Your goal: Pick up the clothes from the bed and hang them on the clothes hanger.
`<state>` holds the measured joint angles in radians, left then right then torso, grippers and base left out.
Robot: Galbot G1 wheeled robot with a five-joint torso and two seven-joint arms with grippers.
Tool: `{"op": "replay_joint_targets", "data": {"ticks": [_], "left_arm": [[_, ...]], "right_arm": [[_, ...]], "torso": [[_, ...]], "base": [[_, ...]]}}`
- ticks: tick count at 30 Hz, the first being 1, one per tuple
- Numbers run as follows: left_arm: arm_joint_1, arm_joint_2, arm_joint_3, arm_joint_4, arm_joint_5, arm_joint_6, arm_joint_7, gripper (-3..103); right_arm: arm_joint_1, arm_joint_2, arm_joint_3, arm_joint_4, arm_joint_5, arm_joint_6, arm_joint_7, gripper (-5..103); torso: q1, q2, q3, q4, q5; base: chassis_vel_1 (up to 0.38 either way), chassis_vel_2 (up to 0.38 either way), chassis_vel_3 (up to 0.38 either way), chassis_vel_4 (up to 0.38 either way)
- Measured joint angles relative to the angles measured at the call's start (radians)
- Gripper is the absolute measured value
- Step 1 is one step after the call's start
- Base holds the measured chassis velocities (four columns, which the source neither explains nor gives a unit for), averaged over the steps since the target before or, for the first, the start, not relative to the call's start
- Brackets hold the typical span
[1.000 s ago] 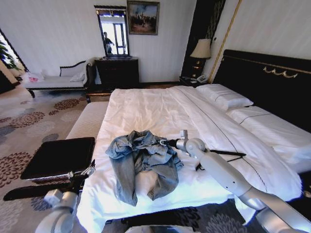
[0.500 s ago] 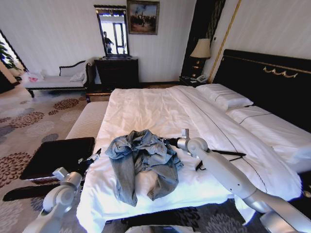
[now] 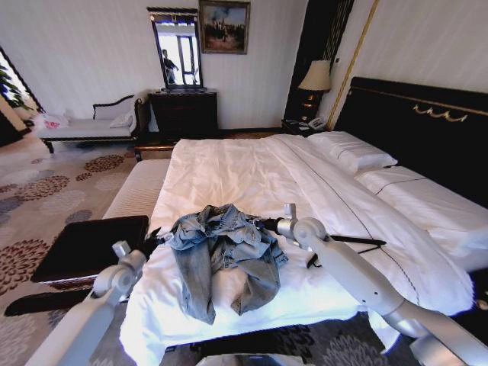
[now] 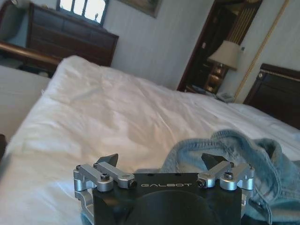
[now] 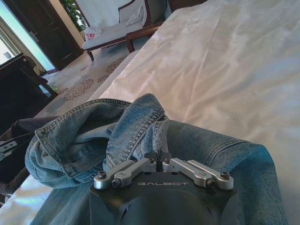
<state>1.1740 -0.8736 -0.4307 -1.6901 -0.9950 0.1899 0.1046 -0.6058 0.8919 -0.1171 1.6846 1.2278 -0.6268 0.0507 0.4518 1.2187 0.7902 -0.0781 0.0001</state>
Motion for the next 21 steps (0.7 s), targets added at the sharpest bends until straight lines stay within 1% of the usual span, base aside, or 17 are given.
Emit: {"op": "replay_joint_targets", "data": {"ticks": [2, 4, 7, 8, 9, 11, 13, 15, 17, 18, 20, 21], "left_arm": [[-0.010, 0.004, 0.017, 0.010, -0.002, 0.007, 0.002, 100], [-0.027, 0.012, 0.052, 0.028, -0.008, 0.026, 0.018, 100], [-0.057, 0.023, 0.101, 0.042, 0.004, 0.034, 0.032, 100], [-0.057, 0.023, 0.101, 0.042, 0.004, 0.034, 0.032, 100], [-0.064, 0.023, 0.110, 0.043, 0.006, 0.034, 0.032, 102], [-0.068, 0.021, 0.112, 0.045, 0.006, 0.034, 0.026, 97], [-0.068, 0.019, 0.112, 0.046, 0.006, 0.034, 0.023, 97], [-0.064, 0.013, 0.110, 0.052, 0.005, 0.034, 0.006, 88], [-0.053, 0.013, 0.109, 0.051, 0.003, 0.034, 0.007, 76], [-0.053, 0.013, 0.109, 0.051, 0.003, 0.034, 0.007, 76], [-0.045, 0.012, 0.111, 0.044, 0.007, 0.033, 0.010, 65], [-0.044, 0.010, 0.112, 0.044, 0.009, 0.033, 0.010, 65]], "right_arm": [[0.000, -0.001, 0.001, 0.002, 0.002, 0.000, 0.000, 1], [0.002, -0.003, 0.002, 0.006, 0.012, -0.002, 0.001, 1], [0.009, -0.003, -0.003, 0.009, 0.021, -0.004, 0.007, 1], [0.009, -0.003, -0.003, 0.009, 0.021, -0.004, 0.007, 1], [0.010, 0.000, -0.005, 0.009, 0.021, -0.004, 0.010, 1], [0.010, 0.002, -0.005, 0.009, 0.021, -0.004, 0.014, 1], [0.009, 0.002, -0.005, 0.009, 0.020, -0.004, 0.014, 1], [0.003, 0.002, 0.000, 0.008, 0.017, -0.004, 0.015, 1], [-0.002, 0.002, 0.005, 0.005, 0.018, -0.003, 0.016, 1], [-0.002, 0.002, 0.005, 0.005, 0.018, -0.003, 0.016, 1], [-0.008, 0.008, 0.009, 0.002, 0.022, -0.003, 0.019, 1], [-0.009, 0.010, 0.010, 0.001, 0.022, -0.003, 0.019, 1]], "torso": [[0.000, 0.000, 0.000, 0.0002, -0.0001], [0.000, 0.000, 0.000, 0.0003, -0.0003], [0.000, 0.000, 0.000, 0.0001, -0.0002], [0.000, 0.000, 0.000, 0.0001, -0.0002], [0.000, 0.000, 0.000, 0.0001, -0.0002], [0.000, 0.000, 0.000, 0.0000, 0.0001], [0.000, 0.000, 0.000, 0.0001, 0.0001], [0.000, 0.000, 0.000, 0.0001, -0.0001], [0.000, 0.000, 0.000, 0.0001, -0.0002], [0.000, 0.000, 0.000, 0.0001, -0.0002], [0.000, 0.000, 0.000, 0.0001, 0.0000], [0.000, 0.000, 0.000, 0.0002, 0.0001]], "base": [[0.000, 0.000, 0.000, 0.000], [0.000, 0.000, 0.000, 0.000], [0.000, 0.000, 0.000, 0.000], [0.000, 0.000, 0.000, 0.000], [0.000, 0.000, 0.000, 0.000], [0.000, 0.000, 0.000, 0.000], [0.000, 0.000, 0.000, 0.000], [0.000, 0.000, 0.000, 0.000], [0.000, 0.000, 0.000, 0.000], [0.000, 0.000, 0.000, 0.000], [0.000, 0.000, 0.000, 0.000], [0.000, 0.000, 0.000, 0.000]]}}
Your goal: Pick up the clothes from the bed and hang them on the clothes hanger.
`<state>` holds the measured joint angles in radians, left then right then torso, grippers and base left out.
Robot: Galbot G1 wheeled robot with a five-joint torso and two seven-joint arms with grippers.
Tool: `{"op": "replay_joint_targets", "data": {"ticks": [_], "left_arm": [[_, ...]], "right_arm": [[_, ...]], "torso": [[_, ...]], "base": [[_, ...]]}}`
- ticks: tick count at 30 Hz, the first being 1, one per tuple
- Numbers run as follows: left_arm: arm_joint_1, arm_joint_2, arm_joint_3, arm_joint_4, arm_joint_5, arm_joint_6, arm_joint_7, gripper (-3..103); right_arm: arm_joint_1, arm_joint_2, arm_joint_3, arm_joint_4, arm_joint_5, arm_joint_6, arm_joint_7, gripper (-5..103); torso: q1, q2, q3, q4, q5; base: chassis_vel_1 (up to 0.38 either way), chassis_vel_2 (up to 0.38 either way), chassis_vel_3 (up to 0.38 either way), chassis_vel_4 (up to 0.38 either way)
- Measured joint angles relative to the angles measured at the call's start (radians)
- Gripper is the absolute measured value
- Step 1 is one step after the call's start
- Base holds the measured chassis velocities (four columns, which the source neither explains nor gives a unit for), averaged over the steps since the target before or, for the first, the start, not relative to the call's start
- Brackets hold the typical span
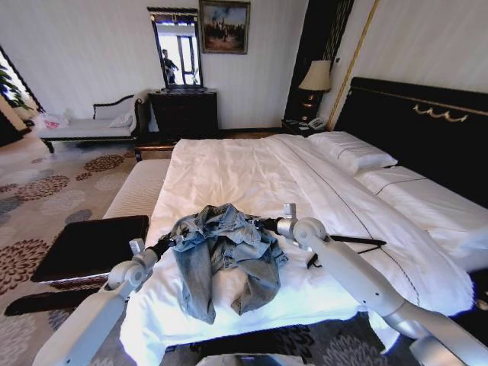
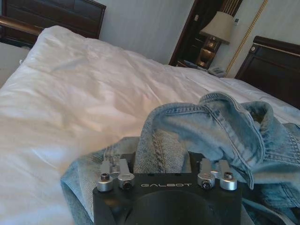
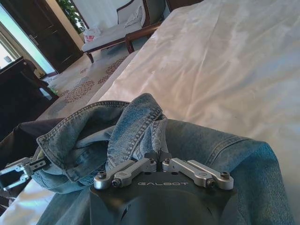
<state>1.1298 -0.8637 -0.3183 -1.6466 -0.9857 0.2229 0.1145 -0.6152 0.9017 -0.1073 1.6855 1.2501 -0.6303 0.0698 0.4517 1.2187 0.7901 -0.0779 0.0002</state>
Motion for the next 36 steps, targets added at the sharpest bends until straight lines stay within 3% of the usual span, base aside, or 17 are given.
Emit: {"op": "replay_joint_targets", "data": {"ticks": [2, 5, 6, 9, 11, 16, 24, 27, 31, 36], "left_arm": [[0.001, -0.005, 0.003, 0.000, 0.004, -0.001, -0.001, 60], [0.008, -0.009, 0.002, -0.009, 0.009, -0.010, -0.010, 43], [0.008, -0.009, 0.002, -0.009, 0.009, -0.010, -0.010, 43], [0.018, -0.007, -0.010, -0.027, 0.013, -0.020, -0.024, 26], [0.020, -0.005, -0.013, -0.033, 0.014, -0.020, -0.027, 26], [0.034, -0.002, -0.029, -0.056, 0.014, -0.023, -0.037, 7], [0.069, 0.016, -0.083, -0.136, 0.011, -0.024, -0.058, 6], [0.067, 0.080, -0.138, -0.233, -0.033, -0.021, -0.083, 6], [0.037, 0.123, -0.160, -0.275, -0.073, -0.014, -0.099, 6], [-0.082, 0.207, -0.174, -0.319, -0.175, 0.003, -0.154, 6]], "right_arm": [[-0.003, 0.002, 0.000, -0.002, 0.000, 0.000, 0.000, 1], [-0.008, 0.004, 0.000, 0.004, 0.000, 0.000, 0.000, 1], [-0.008, 0.004, 0.000, 0.004, 0.000, 0.000, 0.000, 1], [-0.011, 0.003, 0.001, 0.018, 0.012, 0.000, 0.009, 1], [-0.011, 0.003, 0.001, 0.021, 0.015, 0.000, 0.011, 1], [-0.018, 0.003, 0.004, 0.028, 0.017, -0.001, 0.015, 1], [-0.036, -0.009, 0.038, 0.073, 0.015, -0.001, 0.019, 1], [-0.016, -0.023, 0.083, 0.117, -0.012, 0.014, 0.033, 1], [0.021, -0.032, 0.096, 0.131, -0.019, 0.019, 0.052, 1], [0.160, -0.027, 0.056, 0.114, -0.011, 0.037, 0.088, 1]], "torso": [[0.000, 0.000, 0.000, 0.0000, -0.0002], [0.000, 0.000, 0.000, -0.0002, -0.0002], [0.000, 0.000, 0.000, -0.0002, -0.0002], [0.000, 0.000, 0.000, -0.0002, -0.0002], [0.000, 0.000, 0.000, -0.0001, -0.0003], [0.000, 0.000, 0.000, -0.0002, -0.0002], [0.000, 0.000, 0.000, -0.0001, -0.0003], [0.000, 0.000, 0.000, -0.0002, -0.0001], [0.000, 0.000, 0.000, 0.0000, -0.0001], [0.000, 0.000, 0.000, -0.0010, -0.0004]], "base": [[0.000, 0.000, 0.000, 0.000], [0.000, 0.000, 0.000, 0.000], [0.000, 0.000, 0.000, 0.000], [0.000, 0.000, 0.000, 0.000], [0.000, 0.000, 0.000, 0.000], [0.000, 0.000, 0.000, 0.000], [0.000, 0.000, 0.000, 0.000], [0.000, 0.000, 0.000, 0.000], [0.000, 0.000, 0.000, 0.000], [0.000, 0.000, 0.000, 0.000]]}}
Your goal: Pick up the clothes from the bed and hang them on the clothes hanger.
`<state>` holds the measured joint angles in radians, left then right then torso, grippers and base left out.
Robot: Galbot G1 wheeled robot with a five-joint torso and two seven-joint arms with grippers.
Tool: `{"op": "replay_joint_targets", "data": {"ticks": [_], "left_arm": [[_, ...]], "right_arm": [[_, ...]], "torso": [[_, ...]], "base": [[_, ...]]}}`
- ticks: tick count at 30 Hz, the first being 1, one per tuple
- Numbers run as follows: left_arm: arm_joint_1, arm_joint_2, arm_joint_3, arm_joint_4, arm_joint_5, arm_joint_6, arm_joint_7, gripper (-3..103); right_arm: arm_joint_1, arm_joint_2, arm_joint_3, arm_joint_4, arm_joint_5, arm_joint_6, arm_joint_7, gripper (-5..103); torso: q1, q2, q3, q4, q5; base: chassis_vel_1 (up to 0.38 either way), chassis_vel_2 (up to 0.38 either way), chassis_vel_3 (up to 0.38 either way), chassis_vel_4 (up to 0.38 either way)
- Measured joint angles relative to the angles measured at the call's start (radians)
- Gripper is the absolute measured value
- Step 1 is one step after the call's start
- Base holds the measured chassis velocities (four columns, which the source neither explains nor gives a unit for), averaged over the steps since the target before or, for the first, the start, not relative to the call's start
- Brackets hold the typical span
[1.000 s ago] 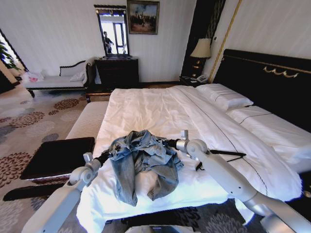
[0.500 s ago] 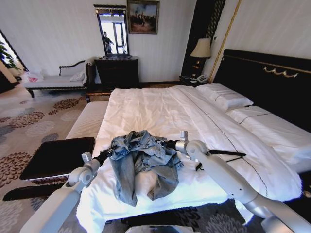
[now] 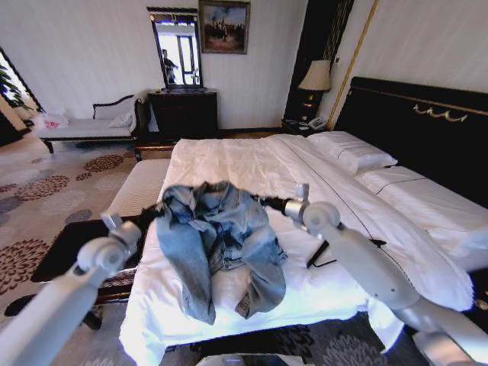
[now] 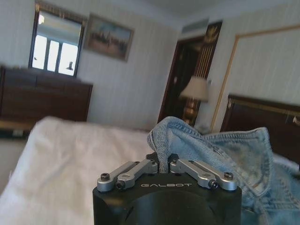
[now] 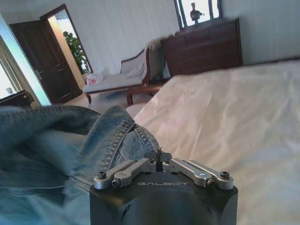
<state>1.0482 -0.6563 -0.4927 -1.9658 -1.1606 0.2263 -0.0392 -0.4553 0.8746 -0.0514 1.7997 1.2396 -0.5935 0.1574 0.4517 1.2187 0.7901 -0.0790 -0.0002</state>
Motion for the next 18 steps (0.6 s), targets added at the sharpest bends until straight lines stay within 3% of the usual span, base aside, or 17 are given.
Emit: {"op": "replay_joint_targets", "data": {"ticks": [2, 4, 9, 13, 14, 18], "left_arm": [[-0.023, 0.043, -0.031, -0.013, -0.043, 0.006, -0.017, 6], [-0.054, 0.098, -0.057, -0.019, -0.087, 0.010, -0.035, 6], [-0.192, 0.169, -0.006, 0.020, -0.142, 0.016, -0.045, 6], [-0.429, 0.219, 0.139, 0.100, -0.197, 0.024, -0.050, 6], [-0.429, 0.219, 0.139, 0.100, -0.197, 0.024, -0.050, 6], [-0.711, 0.230, 0.346, 0.184, -0.243, 0.039, -0.052, 6]], "right_arm": [[0.117, 0.023, -0.066, -0.040, 0.001, 0.013, 0.011, 1], [0.237, 0.057, -0.131, -0.094, 0.001, 0.028, 0.019, 1], [0.342, 0.080, -0.166, -0.157, 0.008, 0.035, 0.049, 1], [0.438, 0.100, -0.166, -0.239, 0.021, 0.050, 0.073, 1], [0.438, 0.100, -0.166, -0.239, 0.021, 0.050, 0.073, 1], [0.535, 0.106, -0.172, -0.309, 0.022, 0.069, 0.065, 1]], "torso": [[0.000, 0.000, 0.000, 0.0003, 0.0002], [0.000, 0.000, 0.000, 0.0025, 0.0000], [0.000, 0.000, 0.000, 0.0016, -0.0005], [0.000, 0.000, 0.000, 0.0007, 0.0001], [0.000, 0.000, 0.000, 0.0007, 0.0001], [0.000, 0.000, 0.000, 0.0004, 0.0003]], "base": [[0.000, 0.000, 0.000, 0.000], [0.000, 0.000, 0.000, 0.000], [0.000, 0.000, 0.000, 0.000], [0.000, 0.000, 0.000, 0.000], [0.000, 0.000, 0.000, 0.000], [0.000, 0.000, 0.000, 0.000]]}}
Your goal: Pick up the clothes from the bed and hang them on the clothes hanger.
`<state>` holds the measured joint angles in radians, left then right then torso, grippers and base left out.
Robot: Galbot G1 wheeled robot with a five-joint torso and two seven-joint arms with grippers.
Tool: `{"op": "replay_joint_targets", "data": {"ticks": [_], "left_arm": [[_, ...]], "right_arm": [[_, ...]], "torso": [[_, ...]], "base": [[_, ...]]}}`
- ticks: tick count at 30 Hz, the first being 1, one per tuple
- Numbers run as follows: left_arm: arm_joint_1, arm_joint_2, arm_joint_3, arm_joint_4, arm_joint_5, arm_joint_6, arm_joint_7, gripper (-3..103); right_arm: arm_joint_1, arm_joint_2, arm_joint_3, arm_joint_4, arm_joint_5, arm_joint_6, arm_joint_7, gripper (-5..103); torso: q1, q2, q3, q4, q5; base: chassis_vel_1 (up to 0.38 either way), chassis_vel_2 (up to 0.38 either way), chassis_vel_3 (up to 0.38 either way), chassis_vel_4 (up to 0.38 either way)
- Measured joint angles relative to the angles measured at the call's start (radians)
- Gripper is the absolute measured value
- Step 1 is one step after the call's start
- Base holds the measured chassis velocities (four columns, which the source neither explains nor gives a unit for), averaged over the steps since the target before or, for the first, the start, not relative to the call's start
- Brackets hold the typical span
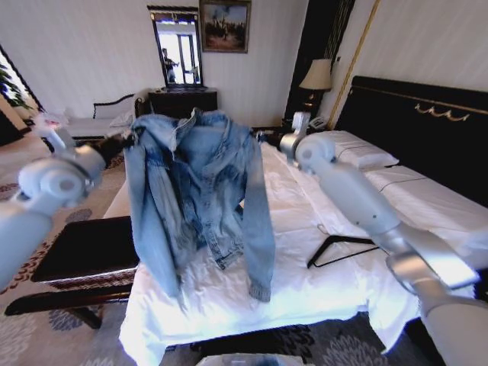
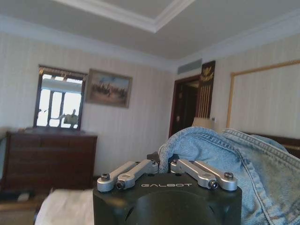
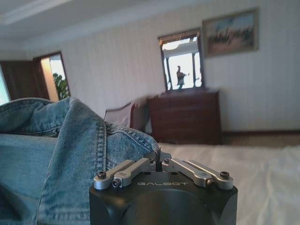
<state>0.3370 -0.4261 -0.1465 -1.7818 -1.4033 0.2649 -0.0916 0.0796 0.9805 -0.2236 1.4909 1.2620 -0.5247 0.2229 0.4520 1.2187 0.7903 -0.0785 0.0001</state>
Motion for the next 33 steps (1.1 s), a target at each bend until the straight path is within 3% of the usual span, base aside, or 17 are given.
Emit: {"op": "replay_joint_targets", "data": {"ticks": [2, 3, 6, 10, 15, 17, 18, 19, 21, 23, 24, 25, 29, 30, 31, 32, 33], "left_arm": [[-0.030, -0.001, 0.024, 0.007, -0.004, 0.001, -0.002, 6], [-0.161, -0.013, 0.124, 0.032, -0.030, 0.007, -0.017, 6], [-0.248, -0.034, 0.178, 0.031, -0.056, 0.013, -0.047, 6], [-0.220, -0.032, 0.159, -0.021, -0.063, 0.013, -0.078, 6], [-0.014, 0.041, -0.003, -0.185, -0.073, 0.011, -0.164, 6], [0.114, 0.086, -0.120, -0.271, -0.086, 0.013, -0.193, 6], [0.224, 0.118, -0.213, -0.367, -0.135, 0.026, -0.224, 6], [0.224, 0.118, -0.213, -0.367, -0.135, 0.026, -0.224, 6], [0.280, 0.137, -0.249, -0.436, -0.190, 0.051, -0.253, 6], [0.315, 0.210, -0.385, -0.547, -0.320, 0.104, -0.293, 6], [0.317, 0.240, -0.445, -0.577, -0.404, 0.134, -0.323, 6], [0.317, 0.240, -0.445, -0.577, -0.404, 0.134, -0.323, 6], [0.248, 0.380, -0.696, -0.625, -0.828, 0.291, -0.512, 6], [0.248, 0.380, -0.696, -0.625, -0.828, 0.291, -0.512, 6], [0.214, 0.422, -0.725, -0.614, -0.941, 0.324, -0.559, 6], [0.207, 0.429, -0.727, -0.613, -0.959, 0.329, -0.567, 6], [0.143, 0.469, -0.719, -0.607, -1.073, 0.360, -0.628, 6]], "right_arm": [[0.009, 0.000, -0.001, -0.007, 0.000, 0.002, -0.001, 1], [0.051, -0.002, -0.004, -0.037, 0.000, 0.014, -0.007, 1], [0.098, -0.005, -0.007, -0.065, 0.009, 0.026, -0.012, 1], [0.109, -0.015, -0.009, -0.058, 0.024, 0.038, -0.009, 1], [0.055, -0.059, 0.019, 0.070, 0.099, 0.034, 0.019, 1], [0.005, -0.093, 0.057, 0.158, 0.144, 0.020, 0.032, 1], [-0.074, -0.158, 0.141, 0.289, 0.230, 0.001, 0.052, 1], [-0.074, -0.158, 0.141, 0.289, 0.230, 0.001, 0.052, 1], [-0.157, -0.259, 0.259, 0.417, 0.331, -0.018, 0.073, 1], [-0.253, -0.417, 0.429, 0.580, 0.480, -0.042, 0.092, 1], [-0.280, -0.463, 0.488, 0.627, 0.534, -0.051, 0.093, 1], [-0.280, -0.463, 0.488, 0.627, 0.534, -0.051, 0.093, 1], [-0.270, -0.633, 0.646, 0.730, 0.790, -0.095, 0.145, 1], [-0.270, -0.633, 0.646, 0.730, 0.790, -0.095, 0.145, 1], [-0.254, -0.661, 0.670, 0.738, 0.861, -0.114, 0.174, 1], [-0.253, -0.664, 0.673, 0.739, 0.868, -0.117, 0.178, 1], [-0.255, -0.697, 0.701, 0.748, 0.924, -0.142, 0.213, 1]], "torso": [[0.000, 0.000, 0.000, 0.0001, -0.0001], [0.000, 0.000, 0.000, 0.0003, -0.0001], [0.000, 0.000, 0.000, 0.0003, 0.0001], [0.000, 0.000, 0.000, 0.0001, 0.0002], [0.000, 0.000, 0.000, 0.0008, -0.0004], [0.000, 0.000, 0.000, 0.0017, -0.0004], [0.000, 0.000, 0.000, 0.0029, 0.0006], [0.000, 0.000, 0.000, 0.0029, 0.0006], [-0.001, 0.000, 0.000, 0.0019, -0.0006], [-0.001, 0.000, -0.001, -0.0012, 0.0002], [-0.001, 0.000, -0.001, -0.0015, 0.0012], [-0.001, 0.000, -0.001, -0.0015, 0.0012], [-0.001, 0.001, -0.001, -0.0002, 0.0006], [-0.001, 0.001, -0.001, -0.0002, 0.0006], [-0.001, 0.001, -0.001, 0.0011, 0.0005], [-0.001, 0.001, -0.001, 0.0012, 0.0005], [-0.001, 0.001, -0.001, 0.0012, 0.0001]], "base": [[0.000, 0.000, 0.000, 0.000], [0.000, 0.000, 0.000, 0.000], [0.000, 0.000, 0.000, 0.000], [0.000, 0.000, 0.000, 0.000], [0.000, 0.000, 0.000, 0.000], [0.000, 0.000, 0.000, 0.000], [0.000, 0.000, 0.000, 0.000], [0.000, 0.000, 0.000, 0.000], [0.000, 0.000, 0.000, 0.000], [0.000, 0.000, 0.000, 0.000], [-0.056, -0.030, -0.041, -0.048], [-0.056, -0.030, -0.041, -0.048], [-0.019, -0.013, -0.025, -0.014], [0.000, 0.000, 0.000, 0.000], [0.000, 0.000, 0.000, 0.000], [0.000, 0.000, 0.000, 0.000], [0.000, 0.000, 0.000, 0.000]]}}
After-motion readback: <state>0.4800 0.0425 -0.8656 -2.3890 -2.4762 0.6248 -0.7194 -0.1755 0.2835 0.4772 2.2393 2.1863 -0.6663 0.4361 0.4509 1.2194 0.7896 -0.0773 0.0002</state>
